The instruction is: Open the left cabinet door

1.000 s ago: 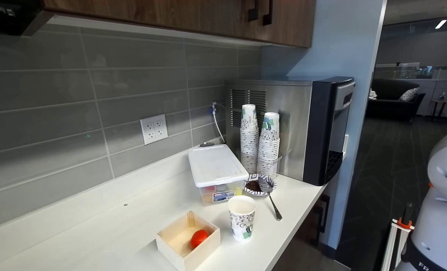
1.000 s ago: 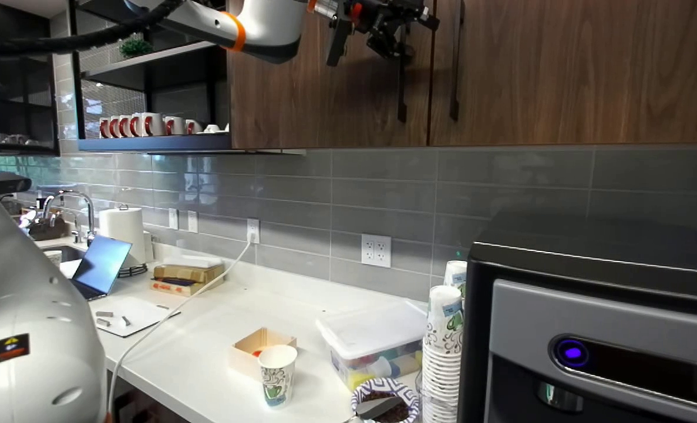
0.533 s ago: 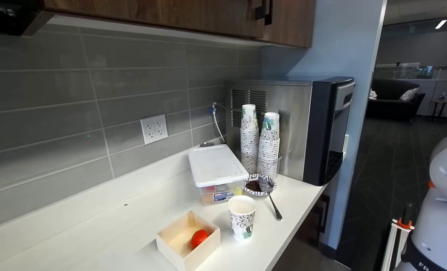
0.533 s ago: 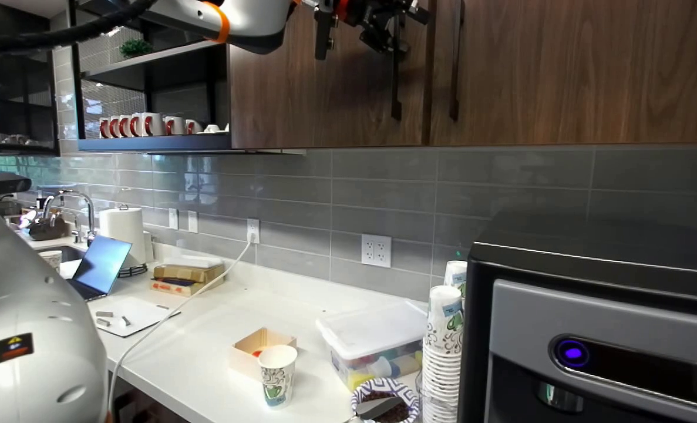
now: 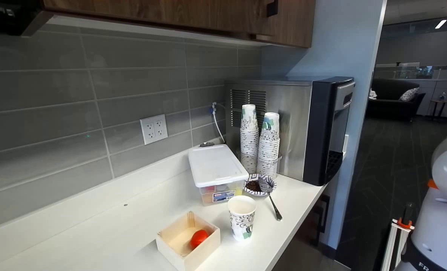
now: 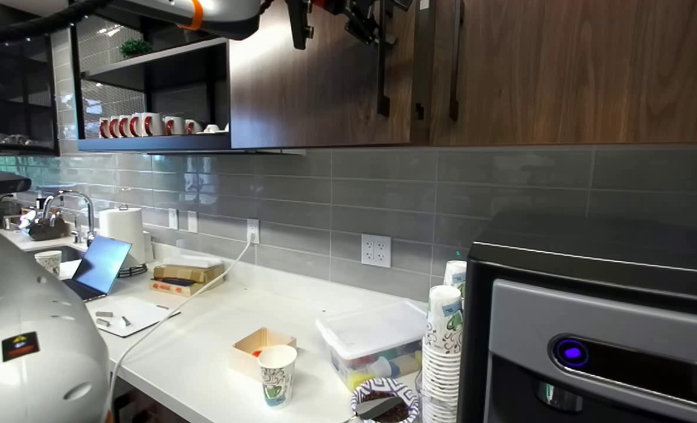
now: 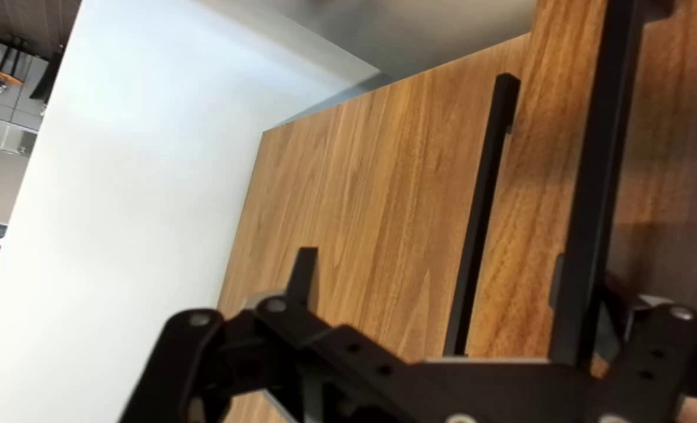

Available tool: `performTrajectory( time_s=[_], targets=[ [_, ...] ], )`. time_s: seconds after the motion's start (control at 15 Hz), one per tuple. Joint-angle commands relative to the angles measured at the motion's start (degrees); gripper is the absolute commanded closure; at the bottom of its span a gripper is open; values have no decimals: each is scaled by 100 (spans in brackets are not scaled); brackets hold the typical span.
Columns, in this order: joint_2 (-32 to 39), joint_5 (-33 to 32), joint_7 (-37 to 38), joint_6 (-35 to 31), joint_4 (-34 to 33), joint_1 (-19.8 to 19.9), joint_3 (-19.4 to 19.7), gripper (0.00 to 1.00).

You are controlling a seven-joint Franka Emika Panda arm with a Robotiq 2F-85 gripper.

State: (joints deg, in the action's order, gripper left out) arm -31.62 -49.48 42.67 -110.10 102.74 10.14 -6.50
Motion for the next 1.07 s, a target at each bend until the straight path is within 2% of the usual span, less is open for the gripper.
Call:
performTrajectory(
  time_s=[0.0,1.0],
  targets=[
    [-525,-19,-53,601,243,-44,10,0],
    [-1860,1,-75,2180,885,-476,-607,0]
  ],
)
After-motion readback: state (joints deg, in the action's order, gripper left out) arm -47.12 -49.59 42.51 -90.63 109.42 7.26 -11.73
